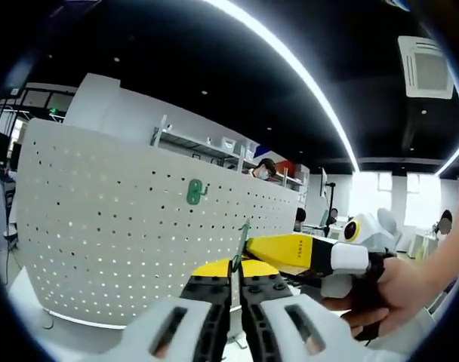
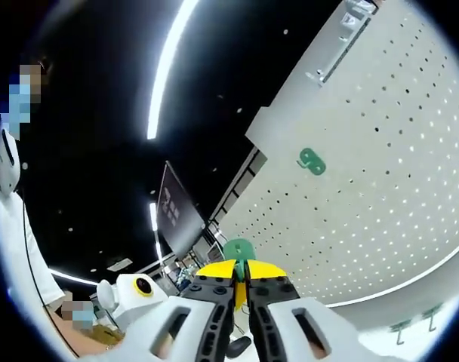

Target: Insert the hook assembly into the mounting plate slot until the hook locks in place.

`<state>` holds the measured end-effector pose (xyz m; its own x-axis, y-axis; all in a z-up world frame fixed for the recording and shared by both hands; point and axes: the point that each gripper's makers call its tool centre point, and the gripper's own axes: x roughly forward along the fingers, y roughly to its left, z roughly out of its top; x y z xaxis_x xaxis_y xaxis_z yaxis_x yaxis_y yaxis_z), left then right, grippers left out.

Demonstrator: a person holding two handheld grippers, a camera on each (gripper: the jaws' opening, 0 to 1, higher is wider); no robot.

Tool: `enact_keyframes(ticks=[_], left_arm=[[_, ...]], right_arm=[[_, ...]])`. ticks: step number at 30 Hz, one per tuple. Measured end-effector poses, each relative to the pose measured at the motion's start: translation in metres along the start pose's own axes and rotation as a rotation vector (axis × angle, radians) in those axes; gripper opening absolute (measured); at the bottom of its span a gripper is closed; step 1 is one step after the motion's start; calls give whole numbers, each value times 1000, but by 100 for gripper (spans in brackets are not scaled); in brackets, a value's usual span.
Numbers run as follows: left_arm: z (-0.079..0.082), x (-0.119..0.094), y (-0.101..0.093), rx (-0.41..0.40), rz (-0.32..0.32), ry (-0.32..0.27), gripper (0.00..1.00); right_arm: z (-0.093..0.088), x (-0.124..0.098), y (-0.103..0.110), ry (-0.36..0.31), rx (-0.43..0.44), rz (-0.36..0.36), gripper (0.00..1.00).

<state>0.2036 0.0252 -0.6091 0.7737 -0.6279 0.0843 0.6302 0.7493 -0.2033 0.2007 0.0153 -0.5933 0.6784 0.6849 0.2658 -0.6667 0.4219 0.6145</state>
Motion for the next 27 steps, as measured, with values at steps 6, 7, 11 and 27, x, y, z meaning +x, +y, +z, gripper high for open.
enact_keyframes(ticks=[6, 7, 11, 27], left_arm=[[-2, 1, -1, 5, 1, 5, 1], [-2, 1, -1, 2, 1, 6, 1], [-3, 1, -1, 2, 0, 8, 1], [-8, 1, -4, 3, -16, 23, 2]], right_arm=[[0, -2, -3, -17, 57, -4, 2], [0, -2, -4, -17, 54, -5, 2], [0, -2, -3, -10, 55, -7, 2], [-2, -6, -7, -8, 53, -20, 0]])
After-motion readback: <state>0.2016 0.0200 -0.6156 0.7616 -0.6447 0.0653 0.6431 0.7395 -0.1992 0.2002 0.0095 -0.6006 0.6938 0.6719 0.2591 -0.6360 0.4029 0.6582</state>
